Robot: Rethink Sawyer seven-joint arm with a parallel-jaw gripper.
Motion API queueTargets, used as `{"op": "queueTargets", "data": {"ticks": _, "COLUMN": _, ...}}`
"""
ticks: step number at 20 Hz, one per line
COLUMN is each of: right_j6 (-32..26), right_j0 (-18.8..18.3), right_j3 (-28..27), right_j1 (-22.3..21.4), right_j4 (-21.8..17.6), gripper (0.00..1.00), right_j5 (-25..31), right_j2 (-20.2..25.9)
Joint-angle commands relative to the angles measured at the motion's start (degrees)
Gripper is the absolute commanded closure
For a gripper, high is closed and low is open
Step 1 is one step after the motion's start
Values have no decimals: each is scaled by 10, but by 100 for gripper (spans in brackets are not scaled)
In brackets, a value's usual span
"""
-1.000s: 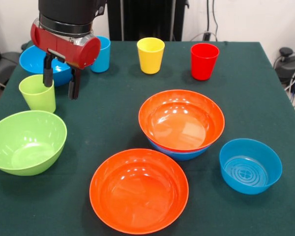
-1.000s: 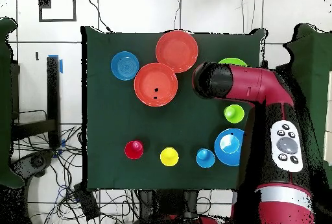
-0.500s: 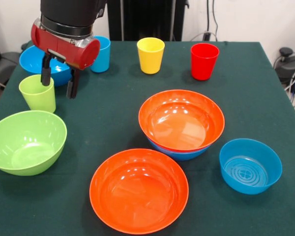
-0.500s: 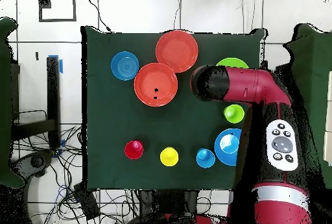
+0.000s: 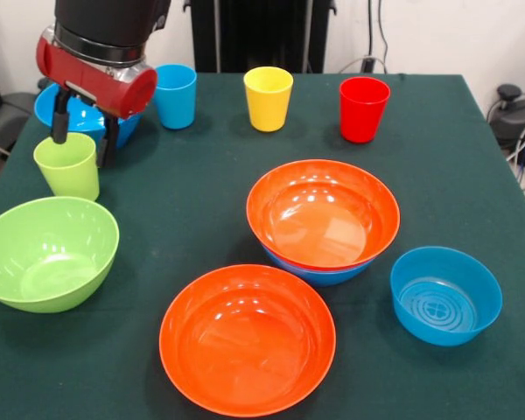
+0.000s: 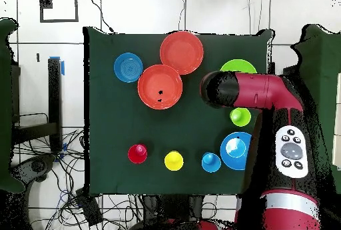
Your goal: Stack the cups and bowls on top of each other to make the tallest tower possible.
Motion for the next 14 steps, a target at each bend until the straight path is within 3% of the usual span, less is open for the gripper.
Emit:
{"op": "queueTargets", "data": {"ticks": 1, "right_j6": -53, "right_j0": 19, "right_j3": -11, "right_j1": 44, "right_j4": -45, "gripper": 0, "right_j5": 31, "right_j2": 17}}
{"op": "queueTargets", "data": {"ticks": 14, "right_j6": -21, "right_j0": -4, "right_j3": 35, "right_j1": 65, "right_j4": -30, "gripper": 0, "right_j5": -56, "right_j2": 29}}
